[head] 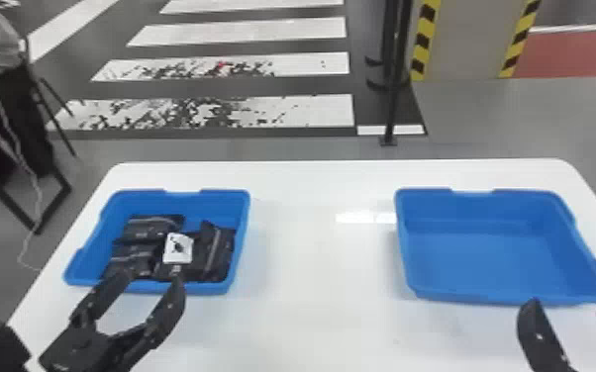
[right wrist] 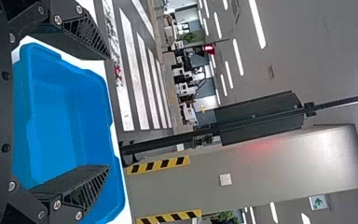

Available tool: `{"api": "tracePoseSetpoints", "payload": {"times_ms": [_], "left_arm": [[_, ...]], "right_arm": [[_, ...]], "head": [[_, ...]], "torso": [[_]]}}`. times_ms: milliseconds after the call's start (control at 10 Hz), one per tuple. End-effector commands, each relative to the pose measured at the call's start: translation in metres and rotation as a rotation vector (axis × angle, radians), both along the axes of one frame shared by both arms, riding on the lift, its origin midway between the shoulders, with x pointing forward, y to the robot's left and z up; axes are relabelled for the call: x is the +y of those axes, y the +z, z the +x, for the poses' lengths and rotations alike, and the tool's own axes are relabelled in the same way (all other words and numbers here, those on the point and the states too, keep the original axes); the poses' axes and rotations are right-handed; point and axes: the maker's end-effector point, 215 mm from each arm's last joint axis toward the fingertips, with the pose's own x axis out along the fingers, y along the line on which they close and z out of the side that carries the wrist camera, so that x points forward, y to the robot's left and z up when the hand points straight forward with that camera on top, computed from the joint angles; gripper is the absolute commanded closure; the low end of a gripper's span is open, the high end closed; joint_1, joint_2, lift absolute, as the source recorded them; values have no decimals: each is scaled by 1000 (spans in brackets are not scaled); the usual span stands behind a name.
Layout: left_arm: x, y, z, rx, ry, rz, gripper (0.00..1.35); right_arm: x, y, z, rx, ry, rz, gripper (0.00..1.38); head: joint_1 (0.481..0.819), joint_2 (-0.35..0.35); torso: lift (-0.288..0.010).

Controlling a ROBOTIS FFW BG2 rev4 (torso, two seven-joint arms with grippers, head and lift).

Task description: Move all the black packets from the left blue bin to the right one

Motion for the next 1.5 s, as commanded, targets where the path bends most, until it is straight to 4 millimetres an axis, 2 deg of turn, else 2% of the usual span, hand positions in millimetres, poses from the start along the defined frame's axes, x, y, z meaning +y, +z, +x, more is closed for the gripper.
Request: {"api": "tracePoseSetpoints", "payload": {"times_ms": [0,400,600,800,1000,1300,1400], "left_arm": [[0,-1,0,4,1,-4,202],[-1,-2,0,8,1,-7,202],[6,-10,4,45,10,-6,202],[3,-13,25,86,-20,-18,202],[11,-20,54,150,-21,-25,202],[22,-46,96,266,-15,-39,205],[14,-57,110,322,-38,-49,206]], "right_arm": [[0,0,0,-2,-1,1,208],[0,0,0,1,-1,3,208],[0,1,0,-2,-1,3,208],[0,-1,0,1,-1,6,208],[0,-2,1,1,-2,8,208],[-1,-5,0,8,-3,12,208],[0,-4,1,3,-2,13,208]], "head": [[695,107],[695,105],[695,105],[695,113],[695,110],[695,118],[695,121]], "torso": [[-138],[-138],[-138],[-138],[-138],[-138],[-138]]}}
